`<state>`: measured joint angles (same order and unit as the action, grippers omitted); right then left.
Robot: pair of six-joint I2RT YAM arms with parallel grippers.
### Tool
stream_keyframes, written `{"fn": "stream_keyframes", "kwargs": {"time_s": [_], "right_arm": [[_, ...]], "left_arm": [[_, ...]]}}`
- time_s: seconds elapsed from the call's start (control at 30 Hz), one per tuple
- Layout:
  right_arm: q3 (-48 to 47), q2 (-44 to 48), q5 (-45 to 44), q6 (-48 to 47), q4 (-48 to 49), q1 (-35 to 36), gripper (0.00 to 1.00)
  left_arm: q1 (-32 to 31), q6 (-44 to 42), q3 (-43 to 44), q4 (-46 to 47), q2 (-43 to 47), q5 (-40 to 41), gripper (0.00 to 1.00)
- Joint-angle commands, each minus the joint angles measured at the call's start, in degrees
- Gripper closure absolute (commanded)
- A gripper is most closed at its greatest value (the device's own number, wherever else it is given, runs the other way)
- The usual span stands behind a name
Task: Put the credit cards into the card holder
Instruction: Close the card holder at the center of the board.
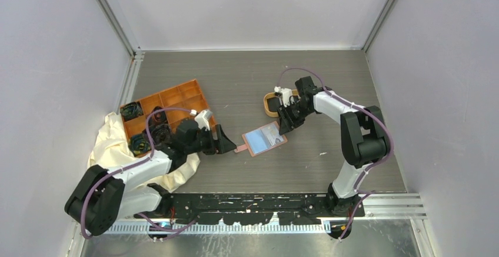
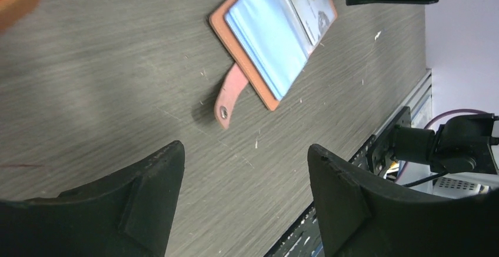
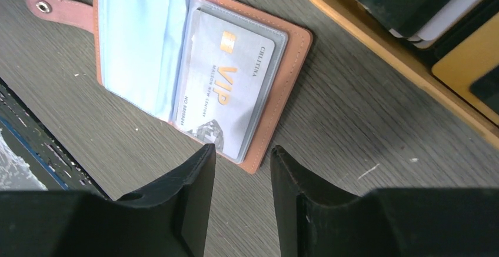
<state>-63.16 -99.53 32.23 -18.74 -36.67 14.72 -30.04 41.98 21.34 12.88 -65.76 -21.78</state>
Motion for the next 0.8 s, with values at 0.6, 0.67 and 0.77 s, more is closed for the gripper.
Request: {"fn": "stream_keyframes", "kwargs": {"time_s": [0.6, 0.67, 0.77], "right_arm": [[-7.0, -6.8, -0.2, -2.5, -8.4, 3.7, 0.55], [-7.3, -7.1, 1.1, -2.9, -9.3, 3.9, 0.55], [-7.6, -7.3, 2.8, -3.2, -10.1, 4.2, 0.55]], "left_arm": [[-10.1, 2.1, 7.7, 0.6, -15.7, 8.7, 0.50], [-10.1, 1.8, 8.1, 0.4, -15.9, 8.4, 0.56], [-10.0, 1.5, 8.7, 0.1, -15.6, 7.7, 0.69]]}}
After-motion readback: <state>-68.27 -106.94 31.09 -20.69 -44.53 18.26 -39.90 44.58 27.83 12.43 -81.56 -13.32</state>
